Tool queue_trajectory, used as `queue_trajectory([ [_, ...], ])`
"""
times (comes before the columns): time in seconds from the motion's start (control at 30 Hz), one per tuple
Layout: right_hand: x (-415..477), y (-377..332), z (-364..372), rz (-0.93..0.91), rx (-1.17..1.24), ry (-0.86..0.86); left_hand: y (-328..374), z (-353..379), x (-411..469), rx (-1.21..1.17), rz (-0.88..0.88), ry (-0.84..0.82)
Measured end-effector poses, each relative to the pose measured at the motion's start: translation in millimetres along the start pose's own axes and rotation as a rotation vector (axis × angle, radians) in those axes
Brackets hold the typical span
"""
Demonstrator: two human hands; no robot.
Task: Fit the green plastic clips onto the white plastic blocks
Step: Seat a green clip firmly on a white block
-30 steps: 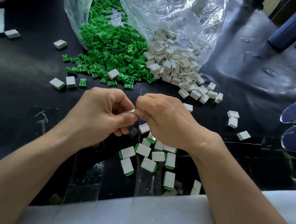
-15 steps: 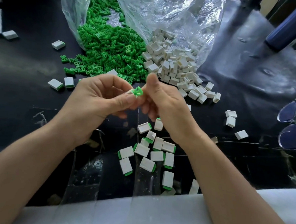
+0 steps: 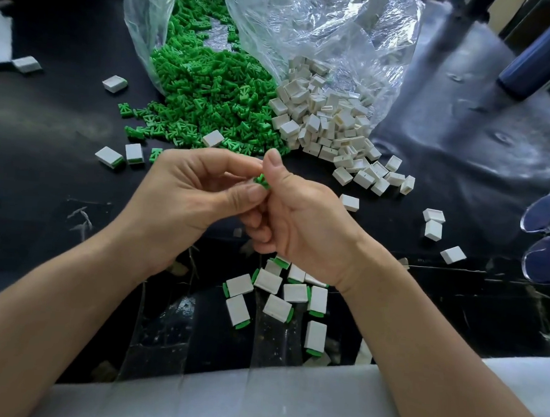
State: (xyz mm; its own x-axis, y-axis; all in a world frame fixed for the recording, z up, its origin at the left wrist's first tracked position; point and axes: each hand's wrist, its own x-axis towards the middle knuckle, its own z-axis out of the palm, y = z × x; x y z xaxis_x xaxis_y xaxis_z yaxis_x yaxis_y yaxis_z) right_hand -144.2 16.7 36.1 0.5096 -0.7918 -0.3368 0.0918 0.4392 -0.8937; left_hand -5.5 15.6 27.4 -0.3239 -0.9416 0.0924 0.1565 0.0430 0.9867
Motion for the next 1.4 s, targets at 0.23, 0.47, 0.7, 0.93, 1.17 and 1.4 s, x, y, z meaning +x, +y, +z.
queue_trajectory([
  [0.23, 0.8, 4.5, 0.7, 0.015, -0.044, 0.089, -2.9, 3.1, -1.6, -0.020, -0.019, 0.036],
  [0.47, 0.0, 5.1, 2.0, -0.012, -0.095, 0.121, -5.1, 3.8, -1.3, -0.020, -0.030, 0.056],
  [0.7, -1.7, 3.3, 1.1, -0.015, -0.100, 0.077, -4.4, 2.7, -1.8, -0.062, -0.044, 0.056],
  [0.93, -2.8, 1.3, 3.3, -0.002, -0.027, 0.053, -4.4, 1.3, -1.2, -0.089, -0.069, 0.050],
  [1.17, -0.4, 3.2, 1.2, 0.015, -0.048, 0.056, -5.5, 2.9, -1.6, -0.097, -0.088, 0.068],
  [1.4, -2.3, 2.4, 2.0, -0.023, -0.097, 0.035, -6.1, 1.8, -1.5, -0.105, -0.077, 0.063],
])
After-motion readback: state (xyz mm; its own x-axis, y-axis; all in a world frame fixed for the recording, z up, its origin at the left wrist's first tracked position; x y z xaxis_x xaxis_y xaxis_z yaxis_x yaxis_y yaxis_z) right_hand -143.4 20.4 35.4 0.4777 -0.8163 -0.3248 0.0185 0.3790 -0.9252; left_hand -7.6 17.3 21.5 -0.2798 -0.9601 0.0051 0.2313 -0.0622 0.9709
